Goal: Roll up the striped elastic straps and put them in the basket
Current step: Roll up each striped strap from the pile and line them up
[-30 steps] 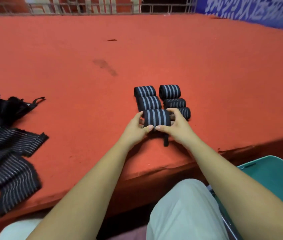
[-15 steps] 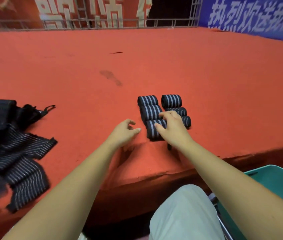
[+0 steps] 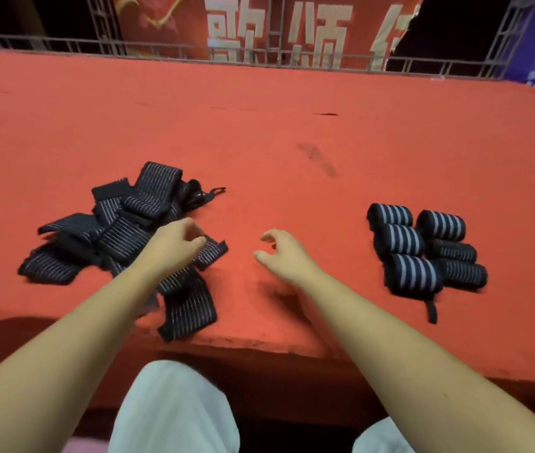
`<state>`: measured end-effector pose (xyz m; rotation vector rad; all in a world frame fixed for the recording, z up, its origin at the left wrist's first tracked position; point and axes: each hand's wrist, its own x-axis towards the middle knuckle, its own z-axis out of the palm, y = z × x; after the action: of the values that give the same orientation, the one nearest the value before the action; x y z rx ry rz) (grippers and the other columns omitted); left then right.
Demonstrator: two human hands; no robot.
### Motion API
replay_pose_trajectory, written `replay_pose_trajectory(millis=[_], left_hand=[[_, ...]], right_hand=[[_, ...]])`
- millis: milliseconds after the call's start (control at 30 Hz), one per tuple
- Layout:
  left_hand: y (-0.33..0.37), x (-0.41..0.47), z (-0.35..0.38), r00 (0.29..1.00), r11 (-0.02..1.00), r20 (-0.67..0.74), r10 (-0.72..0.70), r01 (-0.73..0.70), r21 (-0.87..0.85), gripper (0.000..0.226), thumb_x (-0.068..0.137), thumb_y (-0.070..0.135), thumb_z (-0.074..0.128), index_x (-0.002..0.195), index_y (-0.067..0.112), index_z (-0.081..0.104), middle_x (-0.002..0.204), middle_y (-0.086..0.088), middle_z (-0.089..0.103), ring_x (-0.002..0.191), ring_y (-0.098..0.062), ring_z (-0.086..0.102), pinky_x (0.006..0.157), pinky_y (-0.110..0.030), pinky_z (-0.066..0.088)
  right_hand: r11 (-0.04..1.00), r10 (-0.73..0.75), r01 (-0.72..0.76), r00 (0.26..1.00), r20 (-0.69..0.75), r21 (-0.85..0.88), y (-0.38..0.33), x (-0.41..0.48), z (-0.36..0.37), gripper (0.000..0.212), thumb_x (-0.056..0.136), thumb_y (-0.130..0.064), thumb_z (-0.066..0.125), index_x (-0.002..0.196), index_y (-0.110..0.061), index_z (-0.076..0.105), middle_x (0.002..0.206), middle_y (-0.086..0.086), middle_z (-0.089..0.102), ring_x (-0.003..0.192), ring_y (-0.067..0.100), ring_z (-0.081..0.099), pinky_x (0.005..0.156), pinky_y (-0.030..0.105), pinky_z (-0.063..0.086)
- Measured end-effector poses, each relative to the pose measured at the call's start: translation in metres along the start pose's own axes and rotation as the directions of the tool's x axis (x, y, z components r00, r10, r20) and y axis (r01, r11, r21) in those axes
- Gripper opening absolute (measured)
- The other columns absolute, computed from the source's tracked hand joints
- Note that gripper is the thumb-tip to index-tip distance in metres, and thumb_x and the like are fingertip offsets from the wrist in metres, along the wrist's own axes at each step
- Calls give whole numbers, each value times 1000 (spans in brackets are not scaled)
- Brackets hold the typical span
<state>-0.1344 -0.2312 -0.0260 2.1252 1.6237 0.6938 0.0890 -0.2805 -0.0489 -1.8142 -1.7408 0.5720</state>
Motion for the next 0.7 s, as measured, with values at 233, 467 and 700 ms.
replay_pose_trajectory(millis=[233,467,700], left_hand=[[-67,19,34,998,952,-3,65,-61,301,72,94,53,54,154,18,34,165,-10,21,155,-26,0,123,-47,-5],[-100,40,52,990,918,3,140,-131,374,74,92,58,21,150,17,41,162,-1,32,153,-20,15,125,-42,2],[-98,42,46,990,985,-29,135,-131,108,51,105,49,22,147,32,46,158,19,33,151,-6,16,123,-36,1]], right_hand=[[1000,-23,21,994,104,15,-31,56,46,56,89,-27,71,137,-6,52,136,14,58,123,28,57,103,32,41],[963,-227,247,959,171,-109,-12,81,85,32,82,-23,79,111,-10,71,107,7,65,107,28,57,94,29,35],[941,-116,124,992,-44,314,1,72,44,25,82,-11,74,71,-22,55,74,5,59,67,14,50,62,31,39]])
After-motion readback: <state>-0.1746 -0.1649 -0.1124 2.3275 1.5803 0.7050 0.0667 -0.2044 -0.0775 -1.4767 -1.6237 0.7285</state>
